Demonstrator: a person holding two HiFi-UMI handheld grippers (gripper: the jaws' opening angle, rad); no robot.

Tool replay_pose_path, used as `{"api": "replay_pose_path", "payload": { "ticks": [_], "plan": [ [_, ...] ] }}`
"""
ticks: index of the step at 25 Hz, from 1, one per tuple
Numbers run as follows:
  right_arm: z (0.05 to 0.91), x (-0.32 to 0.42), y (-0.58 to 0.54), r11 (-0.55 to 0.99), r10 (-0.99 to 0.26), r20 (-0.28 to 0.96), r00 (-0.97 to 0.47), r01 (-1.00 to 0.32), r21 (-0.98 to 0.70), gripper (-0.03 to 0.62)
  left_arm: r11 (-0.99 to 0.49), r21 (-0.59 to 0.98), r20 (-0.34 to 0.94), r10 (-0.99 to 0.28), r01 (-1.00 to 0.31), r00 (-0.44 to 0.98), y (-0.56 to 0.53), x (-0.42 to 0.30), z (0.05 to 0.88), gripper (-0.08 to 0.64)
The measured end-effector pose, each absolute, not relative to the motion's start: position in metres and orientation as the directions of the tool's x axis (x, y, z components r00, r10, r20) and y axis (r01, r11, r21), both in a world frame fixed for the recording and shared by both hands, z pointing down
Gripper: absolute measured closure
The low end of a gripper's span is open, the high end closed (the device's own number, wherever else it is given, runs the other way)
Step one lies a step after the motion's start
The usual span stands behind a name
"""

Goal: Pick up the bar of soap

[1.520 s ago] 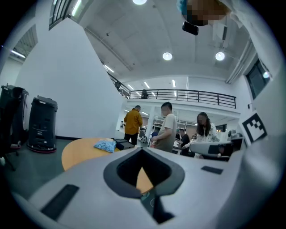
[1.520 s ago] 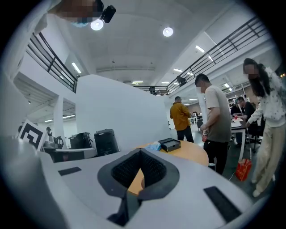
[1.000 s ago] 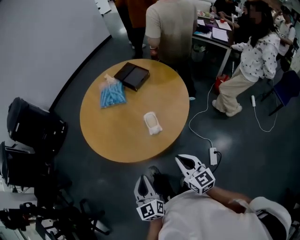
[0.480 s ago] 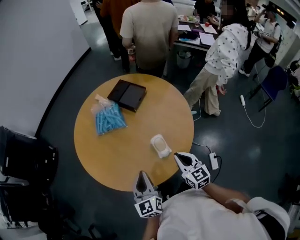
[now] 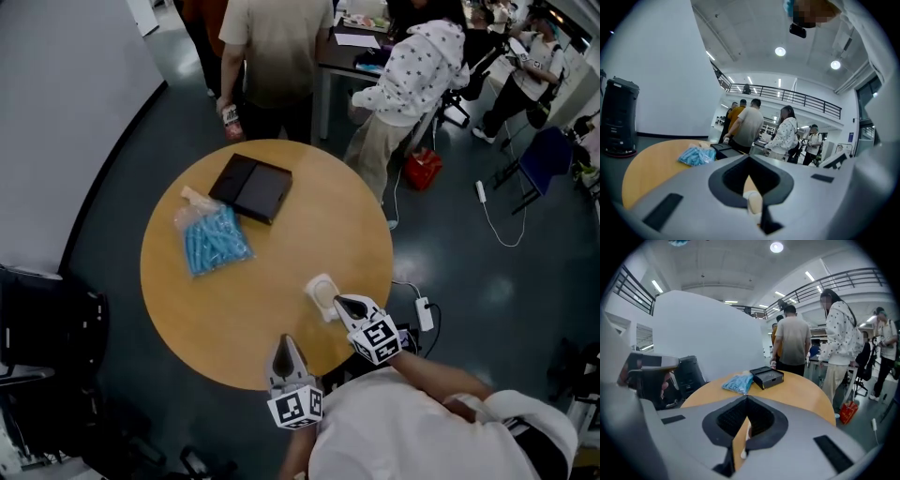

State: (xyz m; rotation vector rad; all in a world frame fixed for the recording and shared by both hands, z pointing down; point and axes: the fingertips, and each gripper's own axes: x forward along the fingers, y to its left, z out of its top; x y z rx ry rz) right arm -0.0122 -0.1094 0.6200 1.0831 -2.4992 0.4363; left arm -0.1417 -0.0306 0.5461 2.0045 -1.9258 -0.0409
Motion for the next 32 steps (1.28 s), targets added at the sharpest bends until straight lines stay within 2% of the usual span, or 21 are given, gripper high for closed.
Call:
{"api": "replay_pose_path", "payload": {
  "ticks": [5, 6, 7, 8, 13, 25, 32],
  "plan": [
    [0.68, -0.022, -0.117, 0.643, -0.548, 0.598, -0.585, -0.752, -0.147, 0.571, 0.01, 0.281, 0.244, -0.968, -0.96, 0.061, -0.051, -0.148, 0.559, 0.555],
    [0.69, -0.023, -0.119, 0.642, -0.533, 0.626, -0.57, -0.754, -0.139, 0.545, 0.014, 0.285, 0.246, -0.968, -0.958, 0.059, -0.054, -0.148, 0.559, 0.555],
    [0.701, -0.025, -0.119, 0.645, -0.519, 0.653, -0.551, -0.754, -0.124, 0.469, 0.015, 0.285, 0.247, -0.967, -0.959, 0.058, -0.055, -0.149, 0.559, 0.554],
    [0.712, -0.027, -0.118, 0.65, -0.505, 0.683, -0.528, -0.753, -0.102, 0.429, 0.018, 0.281, 0.251, -0.966, -0.959, 0.056, -0.056, -0.15, 0.56, 0.555],
    [0.76, -0.031, -0.119, 0.664, -0.435, 0.789, -0.434, -0.747, -0.045, 0.328, 0.043, 0.286, 0.276, -0.96, -0.957, 0.039, -0.055, -0.159, 0.567, 0.554],
    [0.79, -0.031, -0.143, 0.635, -0.39, 0.852, -0.348, -0.772, -0.025, 0.313, 0.095, 0.303, 0.309, -0.951, -0.948, 0.004, -0.058, -0.18, 0.581, 0.555],
    [0.793, -0.031, -0.145, 0.644, -0.432, 0.849, -0.304, -0.763, 0.054, 0.313, 0.099, 0.307, 0.318, -0.948, -0.946, 0.004, -0.061, -0.179, 0.583, 0.555]
  ]
}}
